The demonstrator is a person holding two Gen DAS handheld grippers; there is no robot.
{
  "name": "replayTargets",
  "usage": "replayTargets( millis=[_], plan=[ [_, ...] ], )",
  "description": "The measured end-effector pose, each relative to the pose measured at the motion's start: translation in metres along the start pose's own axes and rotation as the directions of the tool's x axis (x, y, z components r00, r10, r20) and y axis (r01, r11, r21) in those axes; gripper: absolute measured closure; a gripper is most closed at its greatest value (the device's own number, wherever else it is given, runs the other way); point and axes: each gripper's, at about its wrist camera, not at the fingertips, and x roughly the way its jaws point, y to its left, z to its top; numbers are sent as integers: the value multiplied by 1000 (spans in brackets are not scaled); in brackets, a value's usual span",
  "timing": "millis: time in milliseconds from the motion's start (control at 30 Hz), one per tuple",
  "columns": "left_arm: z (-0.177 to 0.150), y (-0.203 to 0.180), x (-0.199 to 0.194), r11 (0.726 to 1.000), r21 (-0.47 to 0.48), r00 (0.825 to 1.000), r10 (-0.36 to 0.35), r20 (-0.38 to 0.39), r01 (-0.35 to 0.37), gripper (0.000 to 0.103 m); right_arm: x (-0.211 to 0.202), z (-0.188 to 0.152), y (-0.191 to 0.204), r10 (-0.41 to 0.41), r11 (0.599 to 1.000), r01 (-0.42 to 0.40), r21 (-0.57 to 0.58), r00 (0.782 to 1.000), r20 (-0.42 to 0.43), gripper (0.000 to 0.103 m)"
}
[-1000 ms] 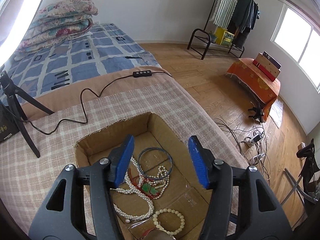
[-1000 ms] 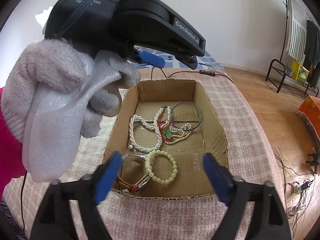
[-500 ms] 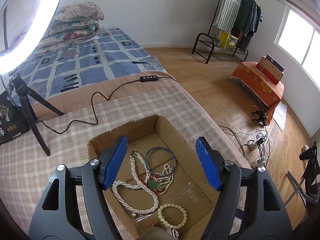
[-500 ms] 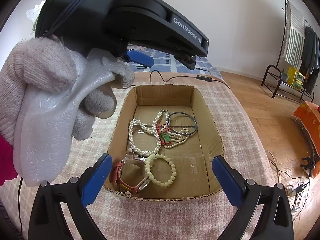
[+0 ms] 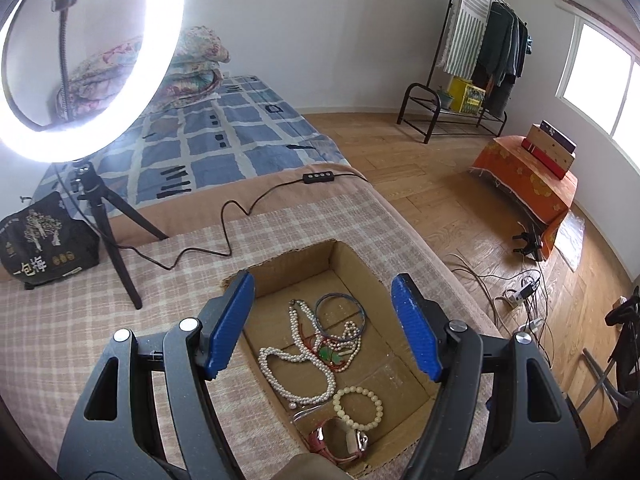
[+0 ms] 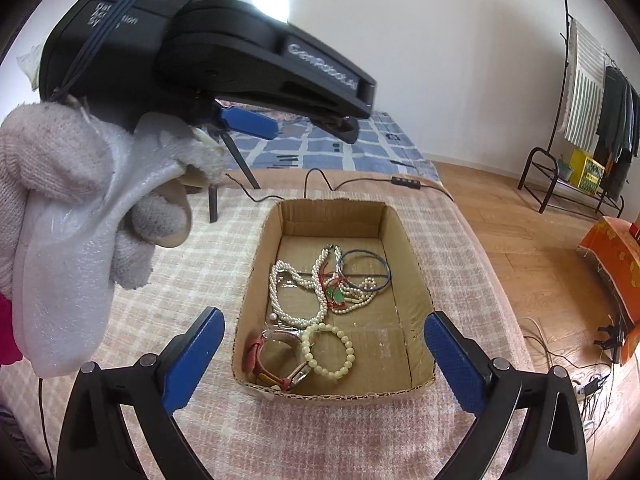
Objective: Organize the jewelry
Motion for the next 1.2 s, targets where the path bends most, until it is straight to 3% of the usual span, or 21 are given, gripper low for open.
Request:
replayTargets(
  millis=[433, 867, 900, 1000, 1200],
  plan=[
    [-12, 25, -66, 998, -33, 996, 49, 68, -47, 30, -36, 2, 3, -20, 1000, 20, 12, 999, 42, 2],
    [-59, 53, -156, 994, -22, 977, 106, 182, -104, 30, -71, 5, 9, -61, 996, 56, 62, 995, 83, 0],
    [-63, 55, -163, 993, -20, 974, 116, 195, -114, 29, -72, 4, 8, -62, 996, 57, 70, 995, 83, 0],
    [-79, 63, -180, 991, -29, 964, 132, 232, -129, 14, -79, 1, 10, -71, 994, 64, 85, 993, 89, 0],
    [-99, 65, -192, 992, -16, 962, 126, 244, -126, 12, -93, -3, 15, -87, 993, 76, 93, 989, 117, 0]
  ],
)
